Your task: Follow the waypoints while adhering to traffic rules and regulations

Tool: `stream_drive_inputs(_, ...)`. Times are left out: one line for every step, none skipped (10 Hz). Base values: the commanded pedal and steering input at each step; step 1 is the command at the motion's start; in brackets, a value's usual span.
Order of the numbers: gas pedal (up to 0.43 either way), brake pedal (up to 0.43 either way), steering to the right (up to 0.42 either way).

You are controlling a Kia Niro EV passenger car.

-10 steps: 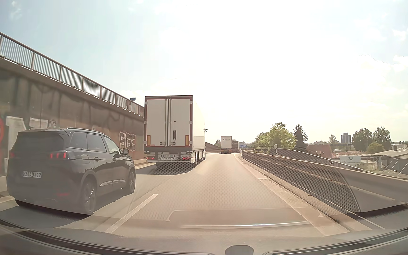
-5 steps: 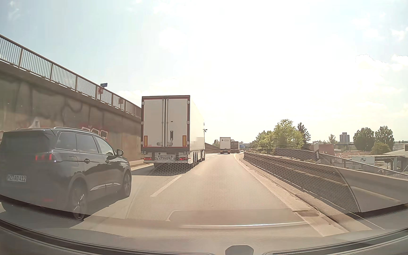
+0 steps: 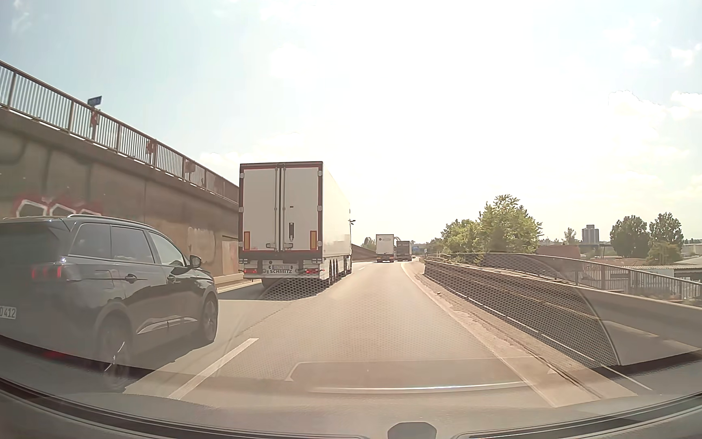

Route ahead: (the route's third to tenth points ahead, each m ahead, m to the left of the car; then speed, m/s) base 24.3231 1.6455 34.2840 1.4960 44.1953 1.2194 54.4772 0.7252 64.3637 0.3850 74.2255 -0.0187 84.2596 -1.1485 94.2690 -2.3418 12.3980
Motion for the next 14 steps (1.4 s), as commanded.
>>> stream_drive_inputs(0.098, 0.03, 0.007)
stream_drive_inputs(0.098, 0.03, 0.006)
stream_drive_inputs(0.098, 0.03, 0.007)
stream_drive_inputs(0.098, 0.03, 0.006)
stream_drive_inputs(0.098, 0.03, 0.006)
stream_drive_inputs(0.098, 0.03, 0.006)
stream_drive_inputs(0.13, 0.03, 0.006)
stream_drive_inputs(0.13, 0.03, 0.006)
stream_drive_inputs(0.13, 0.03, 0.006)
stream_drive_inputs(0.13, 0.03, 0.006)
stream_drive_inputs(0.138, 0.03, 0.006)
stream_drive_inputs(0.138, 0.03, 0.007)
stream_drive_inputs(0.15, 0.03, 0.008)
stream_drive_inputs(0.157, 0.03, 0.009)
